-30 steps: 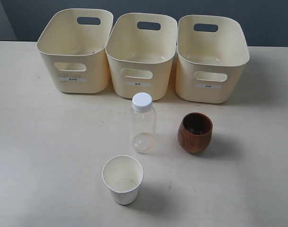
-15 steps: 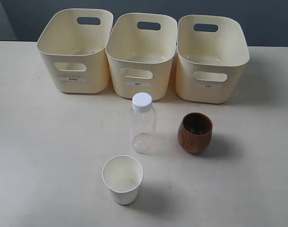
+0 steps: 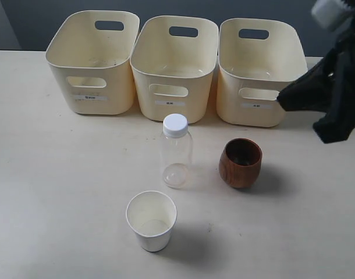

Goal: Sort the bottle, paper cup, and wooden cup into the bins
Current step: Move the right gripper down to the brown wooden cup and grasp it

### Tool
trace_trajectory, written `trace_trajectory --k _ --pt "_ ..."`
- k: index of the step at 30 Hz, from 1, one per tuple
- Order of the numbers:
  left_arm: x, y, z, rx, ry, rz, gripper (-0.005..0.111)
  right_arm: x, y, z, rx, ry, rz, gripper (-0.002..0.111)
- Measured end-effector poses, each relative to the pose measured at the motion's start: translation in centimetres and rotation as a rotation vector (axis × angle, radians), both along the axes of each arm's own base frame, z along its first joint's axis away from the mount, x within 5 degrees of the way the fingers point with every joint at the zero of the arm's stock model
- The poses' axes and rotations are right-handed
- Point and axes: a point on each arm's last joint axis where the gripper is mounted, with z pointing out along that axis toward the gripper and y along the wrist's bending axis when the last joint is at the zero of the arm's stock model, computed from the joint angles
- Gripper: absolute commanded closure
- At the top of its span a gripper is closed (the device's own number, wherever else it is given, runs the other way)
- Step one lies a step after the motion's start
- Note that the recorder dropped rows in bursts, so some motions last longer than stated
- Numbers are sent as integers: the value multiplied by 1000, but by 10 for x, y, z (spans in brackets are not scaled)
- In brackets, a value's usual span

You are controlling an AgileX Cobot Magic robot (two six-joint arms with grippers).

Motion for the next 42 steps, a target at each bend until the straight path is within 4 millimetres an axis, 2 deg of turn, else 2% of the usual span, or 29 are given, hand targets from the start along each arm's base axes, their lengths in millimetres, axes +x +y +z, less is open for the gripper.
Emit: trace_trajectory --k 6,15,29,38,40,42 --pt "0 0 0 0 0 0 107 9 26 -26 -167 45 93 109" --pt "0 0 0 0 0 0 107 23 56 -63 -321 75 187 109" --pt "0 0 0 0 0 0 107 52 67 -108 -439 100 185 109" --pt "0 0 0 0 0 0 107 61 72 -125 -454 104 184 109" --pt "0 0 0 0 0 0 107 61 72 -125 -454 103 184 100" --pt "0 0 0 0 0 0 107 62 72 -126 -454 105 184 85"
